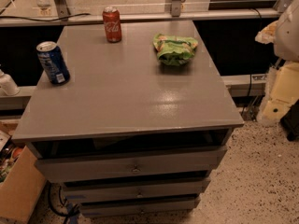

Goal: Pick pepsi can

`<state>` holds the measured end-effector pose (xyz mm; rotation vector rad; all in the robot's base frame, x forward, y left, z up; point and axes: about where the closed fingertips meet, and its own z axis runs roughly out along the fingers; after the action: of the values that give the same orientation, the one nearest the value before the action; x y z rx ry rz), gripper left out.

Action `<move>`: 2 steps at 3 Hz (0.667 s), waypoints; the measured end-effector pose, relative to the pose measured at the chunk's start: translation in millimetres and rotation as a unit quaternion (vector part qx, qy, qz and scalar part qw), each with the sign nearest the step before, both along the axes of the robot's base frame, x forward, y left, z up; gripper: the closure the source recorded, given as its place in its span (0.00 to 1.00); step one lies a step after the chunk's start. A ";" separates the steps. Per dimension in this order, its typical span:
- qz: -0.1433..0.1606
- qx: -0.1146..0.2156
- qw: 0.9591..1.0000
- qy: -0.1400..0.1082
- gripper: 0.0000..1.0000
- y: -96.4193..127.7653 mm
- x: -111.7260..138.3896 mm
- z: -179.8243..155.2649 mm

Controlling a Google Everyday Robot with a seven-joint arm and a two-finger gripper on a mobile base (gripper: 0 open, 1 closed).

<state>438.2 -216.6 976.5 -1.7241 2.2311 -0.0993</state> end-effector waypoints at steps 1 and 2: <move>0.000 0.000 1.000 0.000 0.00 0.0 0.0 0.0; 0.002 0.008 1.000 -0.007 0.00 2.0 2.1 -0.6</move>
Offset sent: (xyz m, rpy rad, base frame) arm 0.0048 0.0033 -0.0068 0.0352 -0.0094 0.0120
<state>440.3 -214.5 975.9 -1.7159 2.2124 -0.0925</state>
